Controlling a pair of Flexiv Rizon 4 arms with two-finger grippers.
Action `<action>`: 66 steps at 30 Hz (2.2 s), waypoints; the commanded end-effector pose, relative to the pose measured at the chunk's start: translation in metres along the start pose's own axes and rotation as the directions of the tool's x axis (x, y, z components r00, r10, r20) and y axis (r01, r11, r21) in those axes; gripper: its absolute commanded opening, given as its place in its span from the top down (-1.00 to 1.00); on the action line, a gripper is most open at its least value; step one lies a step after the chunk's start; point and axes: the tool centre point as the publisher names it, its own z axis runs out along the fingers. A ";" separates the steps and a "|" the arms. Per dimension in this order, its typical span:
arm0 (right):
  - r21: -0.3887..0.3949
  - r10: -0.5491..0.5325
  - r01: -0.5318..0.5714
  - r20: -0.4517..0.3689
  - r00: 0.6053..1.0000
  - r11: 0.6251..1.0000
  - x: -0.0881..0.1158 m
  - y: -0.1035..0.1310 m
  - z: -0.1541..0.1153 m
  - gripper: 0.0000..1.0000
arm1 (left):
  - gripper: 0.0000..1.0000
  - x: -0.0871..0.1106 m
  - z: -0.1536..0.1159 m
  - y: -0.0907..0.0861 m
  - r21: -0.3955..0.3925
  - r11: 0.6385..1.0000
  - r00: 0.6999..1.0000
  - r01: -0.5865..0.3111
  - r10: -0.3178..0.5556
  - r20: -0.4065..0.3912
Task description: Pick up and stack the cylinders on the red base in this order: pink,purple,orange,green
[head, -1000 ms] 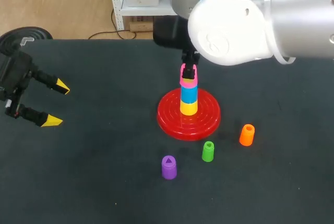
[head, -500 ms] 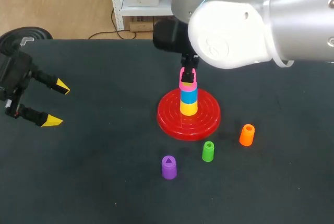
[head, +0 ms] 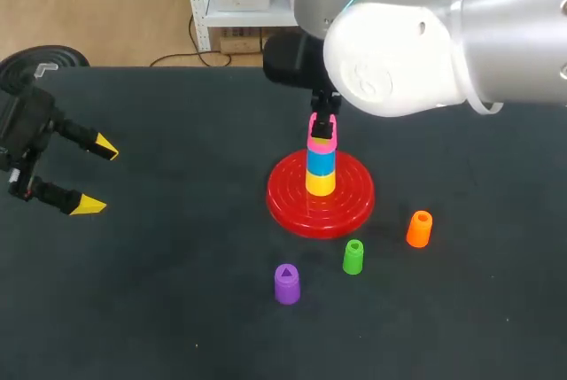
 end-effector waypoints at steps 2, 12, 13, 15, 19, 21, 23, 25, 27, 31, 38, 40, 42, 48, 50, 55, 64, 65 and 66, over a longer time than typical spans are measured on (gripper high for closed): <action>-0.002 -0.004 0.004 -0.003 1.000 1.000 0.000 -0.001 0.004 1.00 | -1.00 0.001 0.000 0.000 -0.003 1.000 1.000 -0.003 0.003 0.003; -0.019 -0.008 0.008 -0.007 1.000 1.000 0.001 -0.008 0.005 1.00 | -1.00 0.001 0.000 0.000 -0.003 1.000 1.000 -0.003 0.003 0.003; -0.020 -0.008 0.008 -0.006 1.000 1.000 0.000 -0.008 0.006 1.00 | -1.00 0.001 0.000 0.000 -0.003 1.000 1.000 -0.003 0.003 0.003; -0.023 -0.010 0.010 -0.006 1.000 1.000 0.000 -0.009 0.007 1.00 | -1.00 0.001 0.000 0.000 -0.003 1.000 1.000 -0.003 0.003 0.003; -0.032 -0.014 0.014 -0.004 1.000 0.999 -0.001 -0.009 0.010 1.00 | -1.00 0.001 0.000 0.000 -0.003 1.000 1.000 -0.003 0.003 0.003; -0.038 -0.018 0.017 -0.005 1.000 0.999 -0.001 -0.008 0.011 1.00 | -1.00 0.001 0.000 0.000 -0.003 1.000 1.000 -0.003 0.003 0.003; -0.047 -0.022 0.022 -0.009 1.000 0.999 -0.002 -0.008 0.012 1.00 | -1.00 0.001 0.000 0.000 -0.003 1.000 1.000 -0.003 0.003 0.003; -0.052 -0.024 0.023 -0.011 1.000 0.998 -0.002 -0.008 0.014 1.00 | -1.00 0.001 0.000 0.000 -0.003 1.000 1.000 -0.003 0.003 0.003; -0.057 -0.025 0.024 -0.011 1.000 0.998 -0.002 -0.008 0.014 1.00 | -1.00 0.001 0.000 0.000 -0.003 1.000 1.000 -0.003 0.003 0.003; -0.066 -0.029 0.028 -0.012 1.000 0.997 -0.003 -0.009 0.016 1.00 | -1.00 0.001 0.000 0.000 -0.003 1.000 1.000 -0.003 0.003 0.003; -0.051 -0.028 0.027 -0.006 1.000 0.998 -0.002 -0.013 0.008 1.00 | -1.00 0.001 0.000 0.000 -0.003 1.000 1.000 -0.003 0.003 0.003; -0.048 -0.028 0.028 -0.006 1.000 0.998 -0.002 -0.013 0.007 1.00 | -1.00 0.001 0.000 0.000 -0.003 1.000 1.000 -0.003 0.003 0.003; -0.046 -0.029 0.029 -0.007 1.000 0.999 -0.002 -0.014 0.006 1.00 | -1.00 0.001 0.000 0.000 -0.003 1.000 1.000 -0.003 0.003 0.003; -0.054 -0.029 0.029 -0.006 1.000 0.998 -0.001 -0.017 0.011 1.00 | -1.00 0.001 0.000 0.000 -0.003 1.000 1.000 -0.003 0.003 0.003; -0.060 -0.029 0.028 -0.003 1.000 0.998 -0.001 -0.016 0.013 1.00 | -1.00 0.001 0.000 0.000 -0.003 1.000 1.000 -0.003 0.003 0.003; -0.073 -0.027 0.027 0.002 1.000 0.997 -0.002 -0.015 0.018 1.00 | -1.00 0.001 0.000 0.000 -0.003 1.000 1.000 -0.003 0.003 0.003; -0.052 -0.013 0.015 0.030 0.999 0.999 -0.001 -0.011 0.009 -1.00 | -1.00 0.001 0.000 0.000 -0.003 1.000 1.000 -0.003 0.003 0.003; -0.043 -0.013 0.015 0.030 0.999 0.999 -0.001 -0.011 0.007 -1.00 | -1.00 0.001 0.000 0.000 -0.003 1.000 1.000 -0.003 0.003 0.003; -0.038 -0.013 0.014 0.032 0.999 0.999 -0.001 -0.011 0.005 -1.00 | -1.00 0.001 0.000 0.000 -0.003 1.000 1.000 -0.003 0.003 0.003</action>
